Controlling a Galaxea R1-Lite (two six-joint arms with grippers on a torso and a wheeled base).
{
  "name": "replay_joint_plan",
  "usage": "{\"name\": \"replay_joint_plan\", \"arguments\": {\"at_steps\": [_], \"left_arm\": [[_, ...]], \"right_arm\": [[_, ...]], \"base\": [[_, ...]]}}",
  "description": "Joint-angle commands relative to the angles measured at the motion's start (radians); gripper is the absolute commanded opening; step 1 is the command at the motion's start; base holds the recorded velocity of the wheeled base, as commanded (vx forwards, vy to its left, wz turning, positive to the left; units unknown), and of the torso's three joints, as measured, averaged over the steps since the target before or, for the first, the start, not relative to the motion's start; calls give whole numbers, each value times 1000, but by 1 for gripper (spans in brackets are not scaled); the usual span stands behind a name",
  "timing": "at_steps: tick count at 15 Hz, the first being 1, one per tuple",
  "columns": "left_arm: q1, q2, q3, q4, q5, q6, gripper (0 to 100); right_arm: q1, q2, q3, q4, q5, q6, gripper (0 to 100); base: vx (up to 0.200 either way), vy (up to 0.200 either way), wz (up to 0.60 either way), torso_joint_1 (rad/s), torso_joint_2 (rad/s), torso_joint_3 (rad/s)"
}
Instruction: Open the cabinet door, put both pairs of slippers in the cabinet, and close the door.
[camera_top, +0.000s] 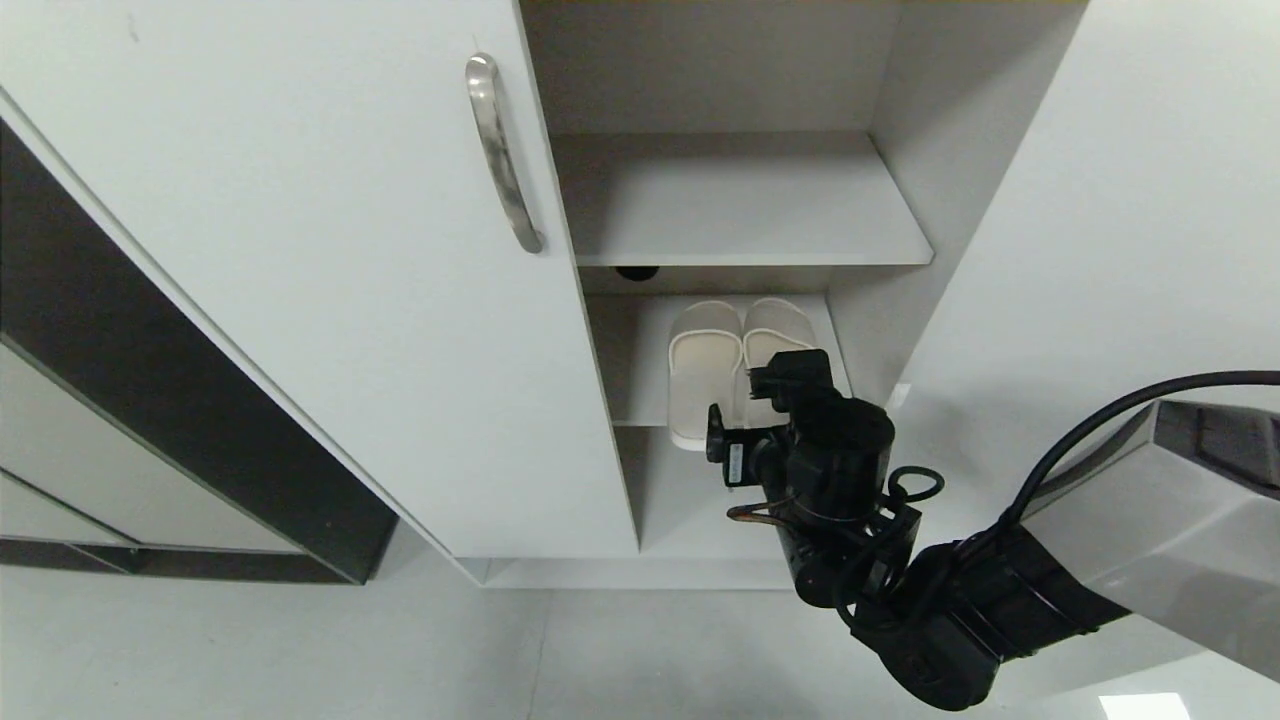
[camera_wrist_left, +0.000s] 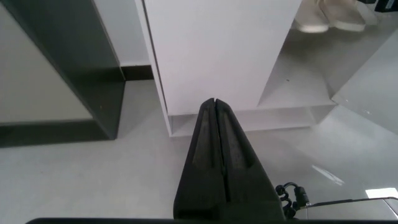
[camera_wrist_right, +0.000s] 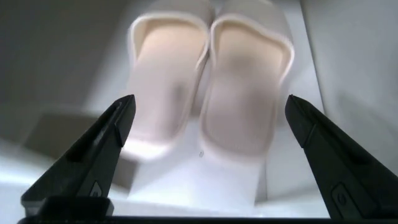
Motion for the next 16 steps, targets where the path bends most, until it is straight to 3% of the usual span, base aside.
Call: {"name": "replay_joint_plan", "arguments": {"at_steps": [1, 16], "left_arm": [[0, 2, 0, 0, 0, 0, 0], [0, 2, 0, 0, 0, -2, 0]], "right_arm": [[0, -2, 2, -1, 0, 0, 100], [-3, -2, 31, -24, 0, 3, 100]], "base": [[-200, 0, 0, -2, 2, -2], [-13, 0, 0, 0, 0, 16]]}}
